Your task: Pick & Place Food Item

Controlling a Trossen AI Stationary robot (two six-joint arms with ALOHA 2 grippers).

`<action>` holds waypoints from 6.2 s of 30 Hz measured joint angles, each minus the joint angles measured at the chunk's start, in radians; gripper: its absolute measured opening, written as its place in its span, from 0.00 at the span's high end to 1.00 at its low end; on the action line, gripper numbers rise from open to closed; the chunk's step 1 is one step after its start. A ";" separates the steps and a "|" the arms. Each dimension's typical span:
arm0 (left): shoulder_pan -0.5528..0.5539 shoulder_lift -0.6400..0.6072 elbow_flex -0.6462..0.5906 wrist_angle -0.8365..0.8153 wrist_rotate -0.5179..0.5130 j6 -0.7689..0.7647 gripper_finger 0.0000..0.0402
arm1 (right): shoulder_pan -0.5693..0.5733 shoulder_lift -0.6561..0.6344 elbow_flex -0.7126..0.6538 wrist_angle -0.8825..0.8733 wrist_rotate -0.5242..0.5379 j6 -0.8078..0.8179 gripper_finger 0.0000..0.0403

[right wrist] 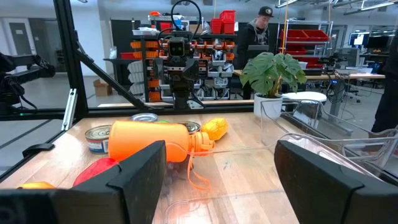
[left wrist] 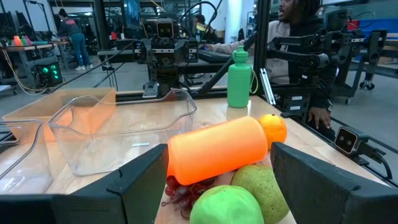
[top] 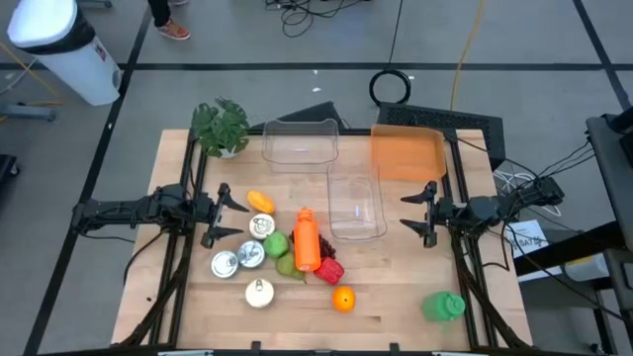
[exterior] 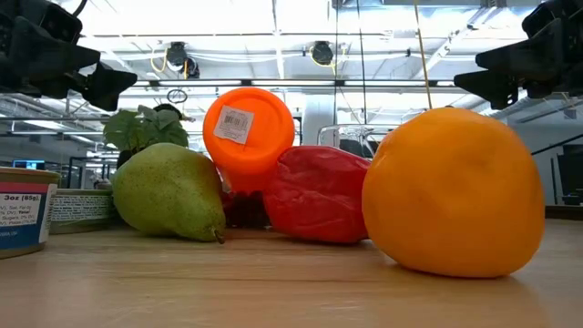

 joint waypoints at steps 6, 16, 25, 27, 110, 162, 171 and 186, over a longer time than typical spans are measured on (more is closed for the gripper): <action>0.000 0.000 0.000 0.000 0.000 0.000 0.27 | 0.000 0.000 0.000 0.000 0.000 0.000 0.30; 0.000 0.000 0.000 0.000 0.000 0.000 0.27 | 0.000 0.000 0.000 0.000 0.000 0.000 0.30; 0.000 0.000 0.000 0.000 0.000 0.000 0.27 | 0.000 0.000 0.000 0.000 0.000 0.000 0.30; 0.000 0.000 0.000 0.000 0.000 0.000 0.27 | 0.000 0.000 0.000 0.000 0.000 0.000 0.30; 0.000 0.000 0.000 0.000 0.000 0.000 0.27 | 0.000 0.000 0.000 0.102 0.036 0.369 0.30; 0.000 0.000 0.000 0.000 0.000 0.000 0.27 | 0.446 1.461 1.550 -1.628 -0.700 1.738 0.20; 0.000 0.000 0.000 0.000 0.000 0.000 0.27 | 0.601 1.461 1.544 -1.669 -0.675 1.997 0.20; 0.000 0.000 0.000 0.000 0.000 0.000 0.27 | 0.629 1.483 1.473 -1.513 -0.620 2.009 0.20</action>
